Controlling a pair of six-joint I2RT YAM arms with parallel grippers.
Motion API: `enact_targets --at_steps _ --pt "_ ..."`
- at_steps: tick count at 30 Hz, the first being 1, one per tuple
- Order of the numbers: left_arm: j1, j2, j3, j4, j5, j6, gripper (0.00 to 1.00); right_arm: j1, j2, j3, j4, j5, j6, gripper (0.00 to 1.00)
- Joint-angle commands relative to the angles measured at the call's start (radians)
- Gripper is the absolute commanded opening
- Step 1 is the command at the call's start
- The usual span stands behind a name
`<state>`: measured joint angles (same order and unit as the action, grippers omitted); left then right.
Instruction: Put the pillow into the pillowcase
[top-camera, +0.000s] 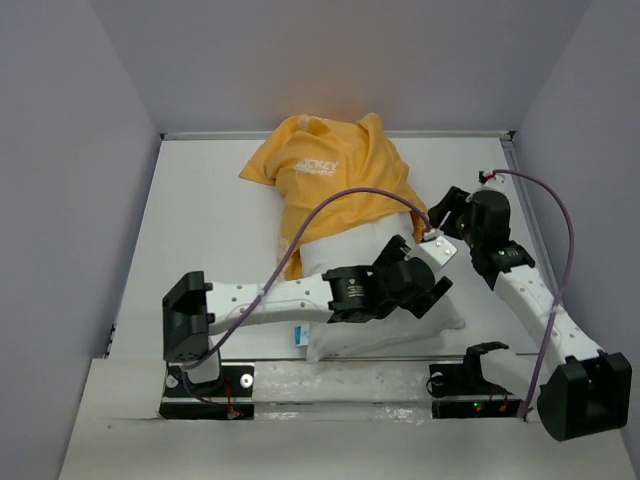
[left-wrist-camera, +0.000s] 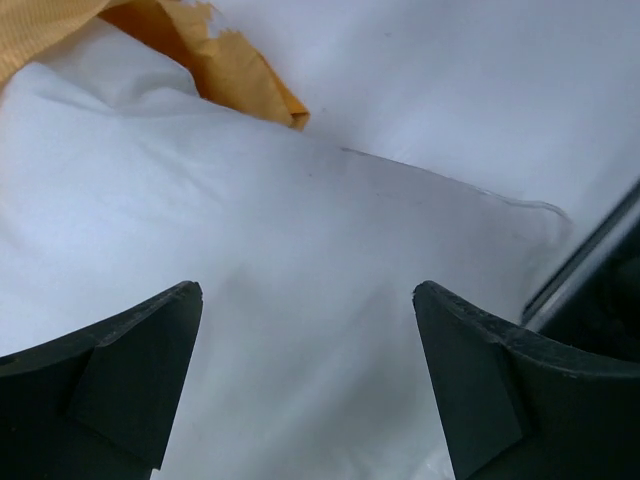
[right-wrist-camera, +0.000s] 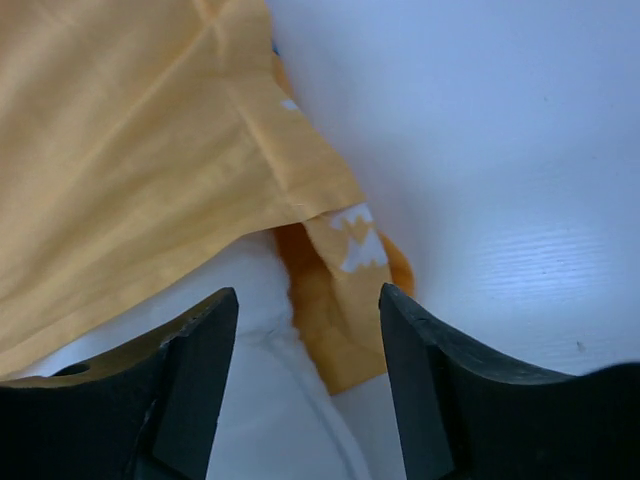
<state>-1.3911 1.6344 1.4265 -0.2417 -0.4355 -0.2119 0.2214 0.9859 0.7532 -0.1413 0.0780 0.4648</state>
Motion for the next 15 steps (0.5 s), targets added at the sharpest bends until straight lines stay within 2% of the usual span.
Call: enact_targets --at_steps 1,5,9,11,15 --pt "0.02 0.147 0.162 -0.045 -0.177 0.107 0.99 -0.088 0.152 0.06 0.054 -0.188 -0.098 0.7" --pt "0.026 0.24 0.235 -0.105 -0.206 0.132 0.99 -0.099 0.256 0.077 0.087 -0.224 -0.097 0.78" --pt "0.076 0.187 0.16 -0.039 -0.082 0.106 0.98 -0.129 0.348 0.07 0.195 -0.286 -0.055 0.81" --pt "0.096 0.168 0.137 -0.037 -0.039 0.103 0.98 -0.129 0.448 0.098 0.226 -0.313 -0.046 0.8" --pt "0.113 0.147 0.106 -0.015 0.194 0.114 0.99 -0.129 0.574 0.15 0.25 -0.305 -0.029 0.74"
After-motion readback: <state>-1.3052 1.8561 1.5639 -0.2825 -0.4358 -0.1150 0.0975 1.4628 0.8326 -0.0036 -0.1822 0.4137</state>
